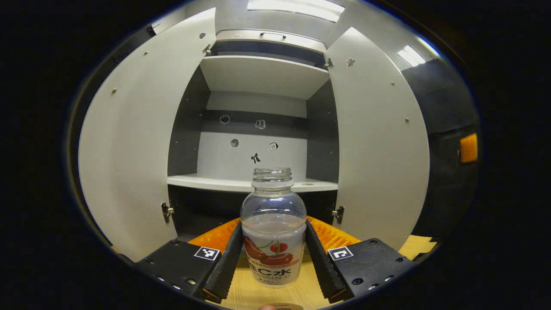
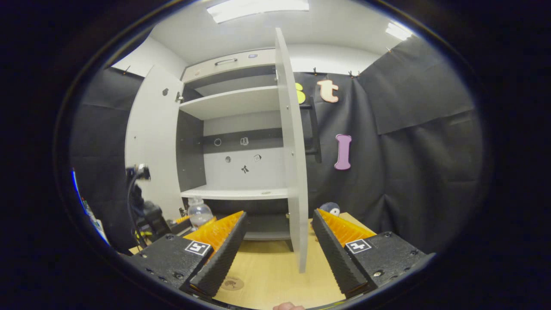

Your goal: Grasp the bottle in the cabinet with the left hand and place it on the coaster, then close the right door with the right hand and the left door with the left hand.

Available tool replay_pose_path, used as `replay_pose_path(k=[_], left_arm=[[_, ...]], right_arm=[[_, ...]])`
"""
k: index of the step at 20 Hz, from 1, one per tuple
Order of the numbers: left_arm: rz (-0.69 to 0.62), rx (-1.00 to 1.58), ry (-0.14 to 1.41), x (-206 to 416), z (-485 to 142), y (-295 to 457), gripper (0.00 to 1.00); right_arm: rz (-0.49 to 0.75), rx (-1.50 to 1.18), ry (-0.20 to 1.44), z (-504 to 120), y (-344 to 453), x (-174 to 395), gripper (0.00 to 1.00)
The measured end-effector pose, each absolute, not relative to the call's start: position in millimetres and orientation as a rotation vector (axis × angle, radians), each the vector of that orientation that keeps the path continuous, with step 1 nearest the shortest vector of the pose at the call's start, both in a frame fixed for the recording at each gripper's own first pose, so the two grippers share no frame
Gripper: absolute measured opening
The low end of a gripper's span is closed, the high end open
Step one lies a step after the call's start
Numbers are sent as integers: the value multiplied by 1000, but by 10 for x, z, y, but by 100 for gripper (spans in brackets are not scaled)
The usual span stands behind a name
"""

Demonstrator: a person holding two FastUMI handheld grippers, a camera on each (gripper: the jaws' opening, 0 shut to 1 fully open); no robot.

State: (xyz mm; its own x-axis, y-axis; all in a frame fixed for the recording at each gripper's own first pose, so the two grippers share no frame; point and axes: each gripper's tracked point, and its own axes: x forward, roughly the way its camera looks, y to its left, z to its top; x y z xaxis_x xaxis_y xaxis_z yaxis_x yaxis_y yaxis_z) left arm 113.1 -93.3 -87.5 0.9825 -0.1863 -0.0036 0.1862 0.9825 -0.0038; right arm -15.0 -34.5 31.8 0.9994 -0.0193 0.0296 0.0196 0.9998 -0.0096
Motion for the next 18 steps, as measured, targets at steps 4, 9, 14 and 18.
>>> replay_pose_path(k=[4,9,14,18], left_arm=[[-156,45,26,793,-1415,-984,76],[-158,120,25,557,-1858,-1060,76],[-153,90,63,697,-2035,-999,76],[-133,73,78,681,-2094,-973,76]], right_arm=[[-2,-8,-15,413,-293,-225,99],[-18,-39,15,443,-325,-292,99],[-43,-48,29,486,-409,-336,99],[-50,-42,36,477,-438,-345,99]])
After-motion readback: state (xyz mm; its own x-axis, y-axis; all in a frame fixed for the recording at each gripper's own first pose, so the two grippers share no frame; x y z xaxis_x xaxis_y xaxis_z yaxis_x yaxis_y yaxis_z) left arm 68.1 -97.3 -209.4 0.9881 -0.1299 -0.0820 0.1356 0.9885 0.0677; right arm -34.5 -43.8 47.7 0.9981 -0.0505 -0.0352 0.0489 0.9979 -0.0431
